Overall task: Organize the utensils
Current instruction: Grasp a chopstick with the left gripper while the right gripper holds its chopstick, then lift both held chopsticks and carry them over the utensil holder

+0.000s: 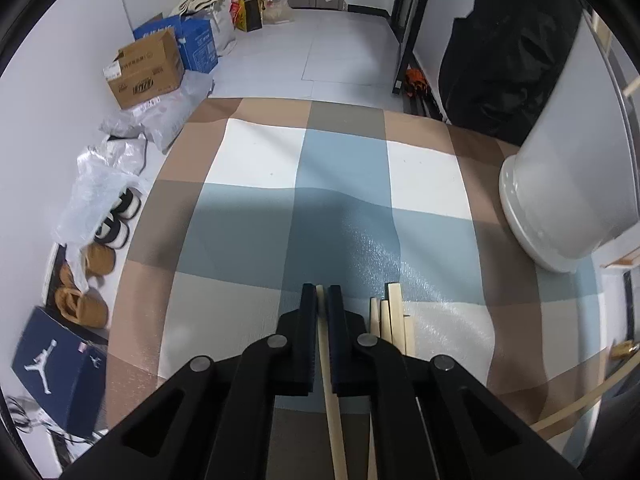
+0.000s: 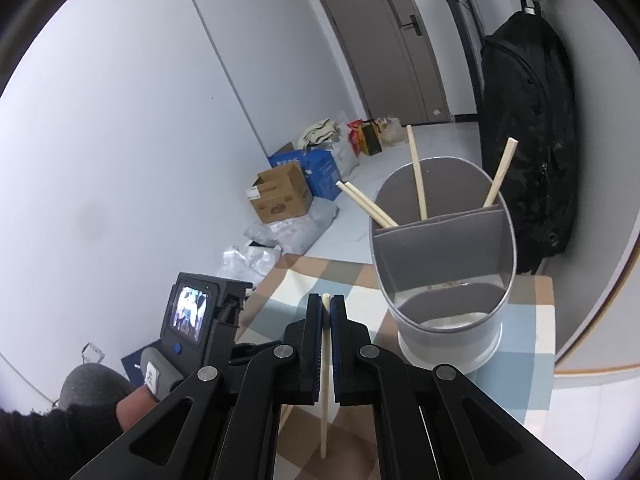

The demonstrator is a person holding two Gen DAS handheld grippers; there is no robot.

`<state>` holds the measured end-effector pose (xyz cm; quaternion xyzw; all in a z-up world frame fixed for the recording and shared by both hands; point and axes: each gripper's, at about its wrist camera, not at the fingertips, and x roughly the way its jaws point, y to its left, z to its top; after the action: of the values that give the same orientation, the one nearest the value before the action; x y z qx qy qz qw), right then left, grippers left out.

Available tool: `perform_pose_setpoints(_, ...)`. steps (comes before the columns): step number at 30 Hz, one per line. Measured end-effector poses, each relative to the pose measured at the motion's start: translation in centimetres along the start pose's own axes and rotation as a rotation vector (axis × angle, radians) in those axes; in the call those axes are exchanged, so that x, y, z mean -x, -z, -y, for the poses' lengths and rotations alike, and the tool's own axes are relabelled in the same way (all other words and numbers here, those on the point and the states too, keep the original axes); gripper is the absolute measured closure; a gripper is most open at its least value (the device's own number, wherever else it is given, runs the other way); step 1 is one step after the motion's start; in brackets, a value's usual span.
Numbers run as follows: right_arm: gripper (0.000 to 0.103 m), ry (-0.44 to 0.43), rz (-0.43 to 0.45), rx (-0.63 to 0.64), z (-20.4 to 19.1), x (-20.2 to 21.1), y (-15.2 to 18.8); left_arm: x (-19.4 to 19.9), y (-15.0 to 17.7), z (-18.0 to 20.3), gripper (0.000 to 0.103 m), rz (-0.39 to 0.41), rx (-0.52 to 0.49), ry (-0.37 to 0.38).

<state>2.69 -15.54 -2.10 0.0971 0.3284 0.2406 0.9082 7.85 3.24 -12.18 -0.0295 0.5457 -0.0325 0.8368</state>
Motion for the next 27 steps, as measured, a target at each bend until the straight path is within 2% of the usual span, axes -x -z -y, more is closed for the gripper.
perform_pose_setpoints(7, 0.100, -0.011, 0.010, 0.022, -0.8, 0.2, 0.0, 0.9, -0.3, -1.5, 0.103, 0.029, 0.104, 0.043)
perform_pose_setpoints(12, 0.100, -0.009, 0.025, 0.031, -1.1, 0.7, 0.2, 3.2, -0.4, -1.8, 0.103, 0.113, 0.142, 0.069)
perform_pose_setpoints(18, 0.100, 0.011, 0.037, 0.041, -1.5, 1.1, 0.6, 6.0, 0.0, -1.6, 0.103, 0.218, 0.123, 0.074)
perform_pose_setpoints(27, 0.100, 0.039, 0.083, 0.047, -2.4, 2.7, 0.9, 10.4, 0.3, -2.3, 0.103, 0.369, 0.137, 0.132)
